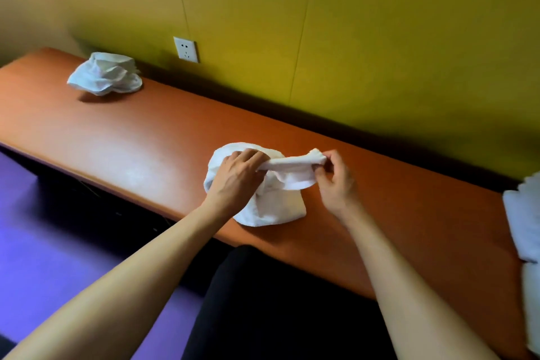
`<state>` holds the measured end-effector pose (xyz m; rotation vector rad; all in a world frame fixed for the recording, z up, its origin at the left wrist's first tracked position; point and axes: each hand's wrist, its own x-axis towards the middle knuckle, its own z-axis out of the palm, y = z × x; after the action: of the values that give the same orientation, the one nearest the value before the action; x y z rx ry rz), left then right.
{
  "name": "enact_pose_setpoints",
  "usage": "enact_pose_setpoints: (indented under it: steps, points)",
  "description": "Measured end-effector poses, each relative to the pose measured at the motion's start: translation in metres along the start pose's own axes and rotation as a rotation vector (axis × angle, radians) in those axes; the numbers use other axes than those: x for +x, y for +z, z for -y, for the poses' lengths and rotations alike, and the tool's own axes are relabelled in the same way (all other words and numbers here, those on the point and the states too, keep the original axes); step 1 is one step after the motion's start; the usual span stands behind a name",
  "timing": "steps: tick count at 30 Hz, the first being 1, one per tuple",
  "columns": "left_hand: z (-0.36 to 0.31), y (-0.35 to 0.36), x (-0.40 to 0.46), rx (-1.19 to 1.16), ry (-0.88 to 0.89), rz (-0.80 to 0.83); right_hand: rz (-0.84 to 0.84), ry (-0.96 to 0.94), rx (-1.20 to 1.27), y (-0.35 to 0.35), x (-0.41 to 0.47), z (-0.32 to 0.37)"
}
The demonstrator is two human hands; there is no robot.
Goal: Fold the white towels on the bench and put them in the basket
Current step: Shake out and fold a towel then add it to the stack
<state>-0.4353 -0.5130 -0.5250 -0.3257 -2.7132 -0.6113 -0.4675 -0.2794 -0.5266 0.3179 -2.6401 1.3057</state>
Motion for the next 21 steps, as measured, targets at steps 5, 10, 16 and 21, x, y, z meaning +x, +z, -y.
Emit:
enact_pose_setpoints:
  steps: [5, 10, 16, 21]
  points:
    - [-0.034, -0.030, 0.007, -0.092, 0.080, 0.045, -0.191, -0.017, 0.166, -0.038, 0.010, 0.033]
    - [-0.043, -0.039, 0.005, -0.076, -0.004, 0.033, -0.298, -0.091, 0.149, -0.076, 0.010, 0.053]
    - [-0.043, -0.034, -0.021, -0.022, -0.109, 0.105, -0.501, -0.051, 0.190, -0.132, 0.002, 0.058]
    - [-0.055, -0.044, -0.023, 0.023, -0.293, 0.014, -0.607, -0.013, 0.185, -0.169, -0.018, 0.053]
